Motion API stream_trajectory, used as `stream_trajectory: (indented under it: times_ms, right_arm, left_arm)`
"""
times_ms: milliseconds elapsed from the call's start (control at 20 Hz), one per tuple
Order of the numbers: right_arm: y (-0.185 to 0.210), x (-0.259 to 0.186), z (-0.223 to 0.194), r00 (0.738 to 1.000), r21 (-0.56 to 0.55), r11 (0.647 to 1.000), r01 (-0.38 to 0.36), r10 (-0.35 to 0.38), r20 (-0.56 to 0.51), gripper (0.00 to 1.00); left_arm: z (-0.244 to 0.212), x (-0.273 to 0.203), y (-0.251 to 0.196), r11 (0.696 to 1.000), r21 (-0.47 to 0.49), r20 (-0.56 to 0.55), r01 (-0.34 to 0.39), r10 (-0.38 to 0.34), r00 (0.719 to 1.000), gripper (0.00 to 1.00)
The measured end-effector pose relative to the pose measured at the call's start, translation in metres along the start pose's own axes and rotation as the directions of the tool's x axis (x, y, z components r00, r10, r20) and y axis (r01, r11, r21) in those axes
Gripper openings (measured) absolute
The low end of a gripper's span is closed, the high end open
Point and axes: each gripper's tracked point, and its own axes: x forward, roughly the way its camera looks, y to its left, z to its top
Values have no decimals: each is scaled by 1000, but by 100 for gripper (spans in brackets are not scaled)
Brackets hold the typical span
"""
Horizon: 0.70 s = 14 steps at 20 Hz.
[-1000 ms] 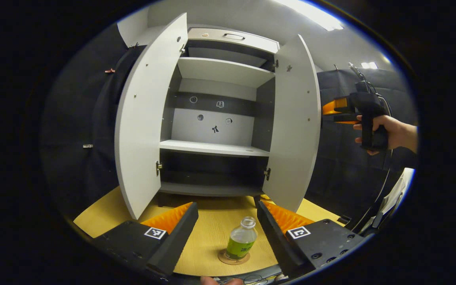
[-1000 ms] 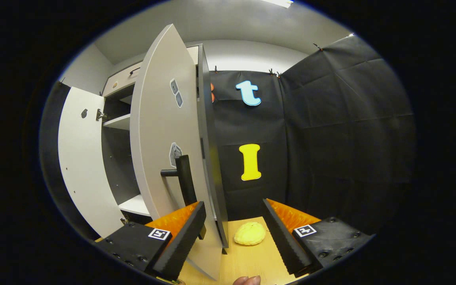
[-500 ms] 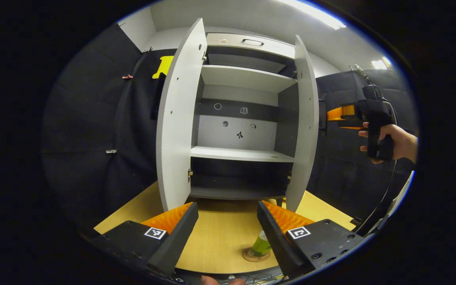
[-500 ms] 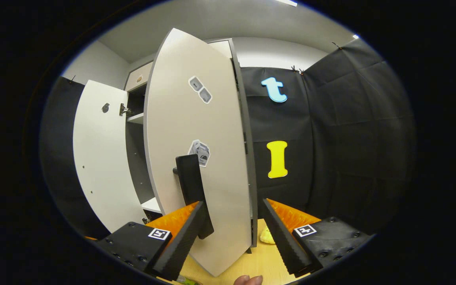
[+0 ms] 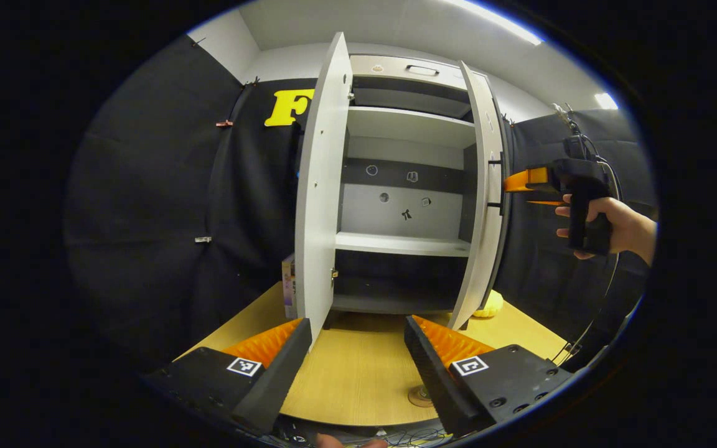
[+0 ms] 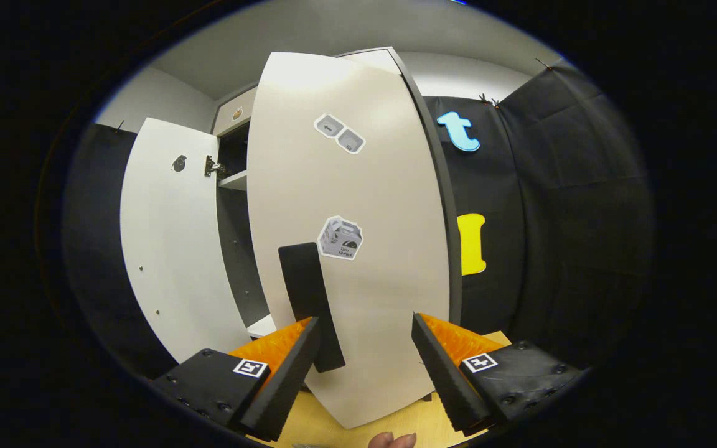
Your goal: Grasp the bottle in the cabinet with the left hand and place it on the coaster, then close the right door with the right hand and the left door with the left hand.
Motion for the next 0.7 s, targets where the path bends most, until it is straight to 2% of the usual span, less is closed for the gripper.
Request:
stream_trajectory:
  times_ms: [350, 700]
  right_arm:
    - [25, 33, -3, 1000, -34, 999, 1, -1, 8, 98]
    - [39, 61, -6, 999, -81, 996, 31, -29, 25, 98]
  left_arm:
    - [26, 9, 38, 997, -55, 24, -55, 56, 998, 95]
    - [65, 21, 95, 988, -64, 74, -139, 143, 987, 95]
